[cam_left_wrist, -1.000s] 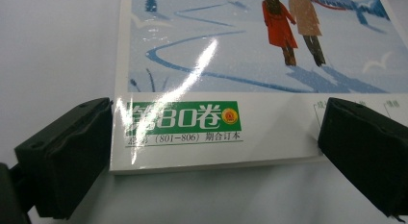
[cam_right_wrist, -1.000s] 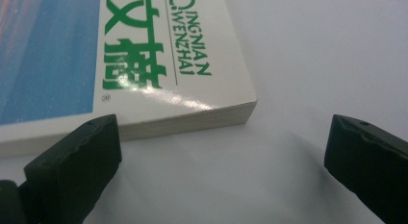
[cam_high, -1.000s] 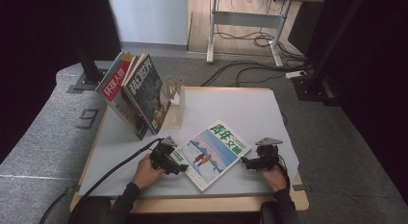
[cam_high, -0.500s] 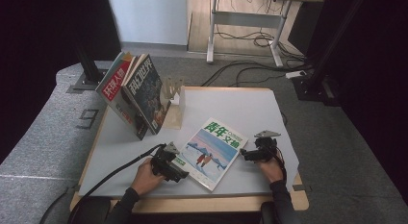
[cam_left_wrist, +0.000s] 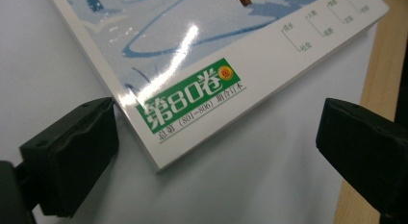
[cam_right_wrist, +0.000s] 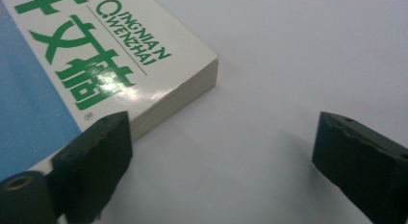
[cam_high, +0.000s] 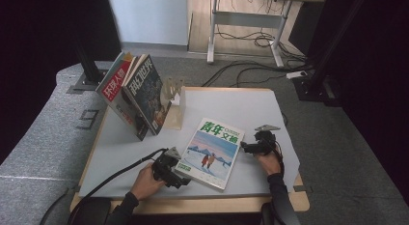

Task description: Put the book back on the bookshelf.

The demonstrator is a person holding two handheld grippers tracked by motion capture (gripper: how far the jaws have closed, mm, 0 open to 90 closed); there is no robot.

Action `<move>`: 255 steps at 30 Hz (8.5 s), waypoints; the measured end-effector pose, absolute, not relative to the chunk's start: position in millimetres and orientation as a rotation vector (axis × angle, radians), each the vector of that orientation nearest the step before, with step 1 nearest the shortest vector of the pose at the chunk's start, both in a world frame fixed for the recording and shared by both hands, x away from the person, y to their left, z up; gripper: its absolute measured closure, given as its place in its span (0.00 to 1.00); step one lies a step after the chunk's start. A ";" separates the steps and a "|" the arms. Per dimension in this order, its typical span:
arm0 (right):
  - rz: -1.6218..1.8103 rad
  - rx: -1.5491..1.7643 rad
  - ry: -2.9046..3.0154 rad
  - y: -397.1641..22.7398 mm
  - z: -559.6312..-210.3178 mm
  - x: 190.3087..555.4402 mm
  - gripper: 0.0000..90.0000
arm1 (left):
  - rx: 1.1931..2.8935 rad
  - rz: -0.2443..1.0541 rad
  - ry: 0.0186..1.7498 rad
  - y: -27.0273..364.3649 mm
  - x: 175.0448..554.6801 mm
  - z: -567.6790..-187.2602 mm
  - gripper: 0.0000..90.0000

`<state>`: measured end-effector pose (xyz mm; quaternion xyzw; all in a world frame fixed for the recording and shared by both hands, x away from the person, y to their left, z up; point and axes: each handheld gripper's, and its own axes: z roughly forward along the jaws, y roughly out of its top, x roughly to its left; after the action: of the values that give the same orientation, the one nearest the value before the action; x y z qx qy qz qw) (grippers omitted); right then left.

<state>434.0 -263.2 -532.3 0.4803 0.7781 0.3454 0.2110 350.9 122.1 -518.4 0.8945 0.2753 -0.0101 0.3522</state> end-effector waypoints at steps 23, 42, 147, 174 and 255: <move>1.107 1.257 2.330 -221.7 -528.6 407.5 0.00 | 2.294 -0.002 0.708 121.3 378.6 -522.8 0.06; 1.176 1.303 2.330 -218.4 -534.4 411.4 0.00 | 2.337 0.018 0.671 112.9 374.8 -521.7 0.00; 1.198 1.262 2.379 -233.1 -532.0 409.2 0.07 | 2.338 0.278 0.727 126.1 369.8 -532.1 0.00; 1.072 1.271 2.501 -224.3 -524.9 438.9 0.00 | 2.328 0.274 0.733 126.4 369.7 -532.8 0.00; 1.229 1.233 2.516 -202.7 -488.9 474.5 0.88 | 2.332 0.275 0.729 126.5 369.8 -532.7 0.00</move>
<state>474.5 -202.7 -488.9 0.4027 0.8216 0.4013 0.0410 369.8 126.5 -532.7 0.8937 0.2793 0.1055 0.3350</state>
